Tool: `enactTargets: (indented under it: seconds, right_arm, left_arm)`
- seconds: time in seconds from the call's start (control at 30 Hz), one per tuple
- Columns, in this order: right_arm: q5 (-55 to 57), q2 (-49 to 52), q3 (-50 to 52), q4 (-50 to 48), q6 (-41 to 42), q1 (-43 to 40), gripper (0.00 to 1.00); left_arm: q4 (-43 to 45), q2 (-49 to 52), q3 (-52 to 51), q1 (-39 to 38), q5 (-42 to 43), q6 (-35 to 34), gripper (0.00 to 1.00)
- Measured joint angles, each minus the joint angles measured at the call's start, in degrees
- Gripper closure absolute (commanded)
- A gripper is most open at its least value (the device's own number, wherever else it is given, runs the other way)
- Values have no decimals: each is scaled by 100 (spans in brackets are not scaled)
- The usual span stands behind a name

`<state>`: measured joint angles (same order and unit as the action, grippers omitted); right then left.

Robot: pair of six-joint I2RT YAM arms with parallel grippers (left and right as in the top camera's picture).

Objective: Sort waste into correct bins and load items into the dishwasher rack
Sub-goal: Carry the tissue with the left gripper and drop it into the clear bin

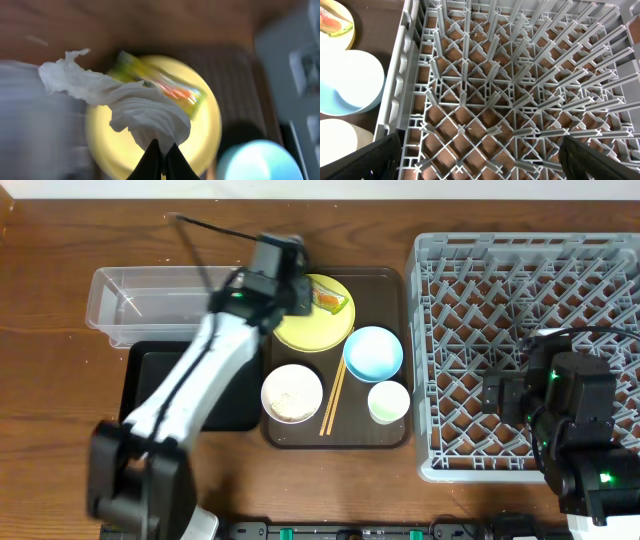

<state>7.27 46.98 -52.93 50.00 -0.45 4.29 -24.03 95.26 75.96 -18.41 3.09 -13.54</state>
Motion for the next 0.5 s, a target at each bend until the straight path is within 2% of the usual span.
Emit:
enactTargets:
  seconds: [0.13, 0.2, 0.23, 0.27, 0.33, 0.47, 0.5]
  right_arm:
    - [0, 0, 0, 0, 0, 0, 1]
    - [0, 0, 0, 2, 0, 0, 1]
    - [0, 0, 0, 0, 0, 0, 1]
    - [0, 0, 0, 2, 0, 0, 1]
    - [0, 0, 0, 2, 0, 0, 1]
    - [0, 0, 0, 4, 0, 0, 1]
    - [0, 0, 0, 4, 0, 0, 1]
  left_arm:
    - [-151, -376, 15, 514, -341, -2, 93]
    - [-229, -389, 15, 780, -457, -2, 88]
    - [-293, -378, 15, 872, -494, 7, 83]
    - [-361, -358, 15, 966, -525, -2, 71]
    - [-461, -332, 15, 1067, -564, -2, 62]
    - [-525, -310, 15, 1091, -605, -15, 34]
    - [-481, -310, 15, 1084, -568, -22, 23]
